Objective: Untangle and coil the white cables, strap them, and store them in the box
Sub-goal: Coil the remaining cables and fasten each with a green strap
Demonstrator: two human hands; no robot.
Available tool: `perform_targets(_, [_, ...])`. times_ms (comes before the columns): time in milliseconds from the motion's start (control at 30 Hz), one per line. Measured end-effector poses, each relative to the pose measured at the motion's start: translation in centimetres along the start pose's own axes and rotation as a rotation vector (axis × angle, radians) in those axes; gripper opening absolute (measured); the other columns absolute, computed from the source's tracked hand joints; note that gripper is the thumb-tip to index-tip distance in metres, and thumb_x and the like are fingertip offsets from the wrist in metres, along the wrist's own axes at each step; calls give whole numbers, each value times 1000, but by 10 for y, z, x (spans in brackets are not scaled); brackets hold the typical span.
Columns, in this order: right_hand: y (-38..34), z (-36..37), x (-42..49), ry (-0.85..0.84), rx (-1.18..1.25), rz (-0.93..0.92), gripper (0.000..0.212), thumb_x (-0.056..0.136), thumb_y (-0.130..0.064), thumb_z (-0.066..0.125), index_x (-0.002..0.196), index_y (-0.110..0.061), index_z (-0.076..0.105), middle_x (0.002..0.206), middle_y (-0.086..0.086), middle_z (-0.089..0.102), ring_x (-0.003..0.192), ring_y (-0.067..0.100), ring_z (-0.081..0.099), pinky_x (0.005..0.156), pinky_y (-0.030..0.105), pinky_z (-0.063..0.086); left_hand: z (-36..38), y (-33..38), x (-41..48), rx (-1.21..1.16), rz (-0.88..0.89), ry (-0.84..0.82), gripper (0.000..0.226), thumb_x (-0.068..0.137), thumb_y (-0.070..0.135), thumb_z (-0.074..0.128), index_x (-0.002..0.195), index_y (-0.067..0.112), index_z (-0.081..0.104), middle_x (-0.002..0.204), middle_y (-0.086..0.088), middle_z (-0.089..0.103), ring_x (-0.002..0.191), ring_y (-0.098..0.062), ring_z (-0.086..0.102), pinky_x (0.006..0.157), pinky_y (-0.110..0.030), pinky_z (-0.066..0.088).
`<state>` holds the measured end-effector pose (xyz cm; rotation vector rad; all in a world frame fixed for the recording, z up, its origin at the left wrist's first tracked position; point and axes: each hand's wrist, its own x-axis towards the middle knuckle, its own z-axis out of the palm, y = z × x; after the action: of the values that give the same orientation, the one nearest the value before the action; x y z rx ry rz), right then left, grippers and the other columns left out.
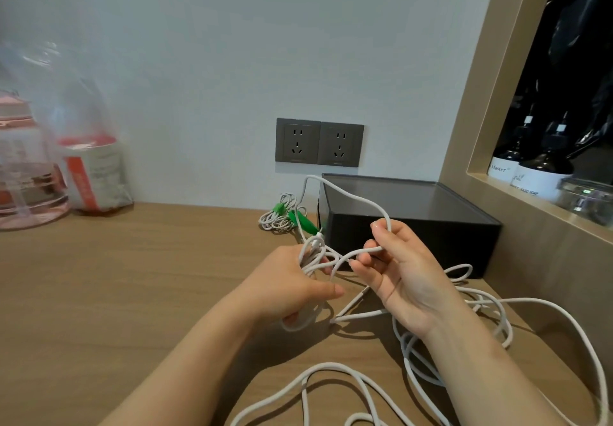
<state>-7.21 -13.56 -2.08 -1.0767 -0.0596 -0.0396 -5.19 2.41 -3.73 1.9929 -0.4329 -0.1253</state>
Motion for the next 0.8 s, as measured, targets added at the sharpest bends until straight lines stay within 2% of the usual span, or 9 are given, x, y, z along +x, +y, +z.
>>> perform_targets(33, [0, 0, 0, -4, 6, -1, 6, 91, -10, 51, 87, -9, 56, 57, 8, 56, 50, 15, 59, 48, 26, 55, -1, 1, -1, -21, 6, -4, 10, 81, 21, 71, 82, 18, 62, 62, 11, 60, 56, 1, 55, 58, -17, 43])
perform_targets(100, [0, 1, 0, -4, 12, 0, 7, 91, -9, 50, 86, -9, 56, 57, 8, 57, 51, 15, 59, 49, 27, 56, -2, 1, -1, -59, 1, 4, 15, 87, 20, 65, 73, 19, 59, 44, 16, 51, 39, 4, 46, 51, -17, 37])
perform_targets(167, [0, 1, 1, 0, 13, 2, 8, 91, -9, 50, 86, -9, 56, 58, 8, 58, 52, 15, 60, 50, 28, 56, -1, 2, -1, -67, -4, 30, 19, 90, 20, 61, 71, 22, 59, 39, 16, 49, 36, 3, 44, 51, -19, 37])
perform_targets(300, [0, -1, 2, 41, 19, -23, 8, 92, -9, 50, 87, -9, 56, 58, 7, 59, 51, 14, 60, 51, 27, 56, 3, 6, -2, -50, 24, 20, 13, 92, 24, 56, 80, 25, 61, 69, 10, 59, 67, -2, 54, 64, -17, 43])
perform_targets(367, [-1, -3, 2, 82, 32, -50, 10, 92, -9, 49, 85, -11, 56, 58, 4, 59, 51, 12, 58, 50, 25, 55, 3, 6, -2, -60, 4, 11, 13, 94, 26, 53, 83, 25, 61, 81, 3, 64, 80, -12, 60, 73, -24, 48])
perform_targets(433, [-4, -5, 3, 121, 86, -70, 14, 92, -10, 49, 81, -13, 56, 59, 1, 59, 51, 9, 52, 46, 20, 48, 3, 5, -2, -137, -27, -21, 15, 96, 25, 50, 84, 21, 59, 78, -3, 67, 81, -21, 65, 79, -36, 54])
perform_targets(500, [-7, -6, 4, 145, 172, -81, 16, 92, -11, 48, 78, -14, 55, 59, 0, 58, 48, 7, 45, 40, 16, 38, 3, 5, -3, -305, -75, -61, 17, 97, 25, 47, 84, 16, 53, 64, -4, 61, 62, -20, 63, 65, -37, 57])
perform_targets(600, [-8, -7, 6, 166, 279, -98, 16, 92, -12, 48, 77, -14, 54, 59, 0, 56, 46, 6, 42, 38, 15, 34, 3, 6, -2, -406, -107, 2, 22, 97, 28, 46, 80, 14, 48, 49, 2, 47, 42, -12, 44, 44, -26, 46])
perform_targets(800, [-10, -14, 8, 230, 415, -132, 15, 93, -18, 48, 80, -14, 55, 61, -3, 54, 47, 6, 42, 41, 15, 36, 4, 13, 4, -707, -133, 201, 21, 98, 24, 46, 81, 12, 45, 41, 7, 35, 32, -7, 29, 33, -18, 30])
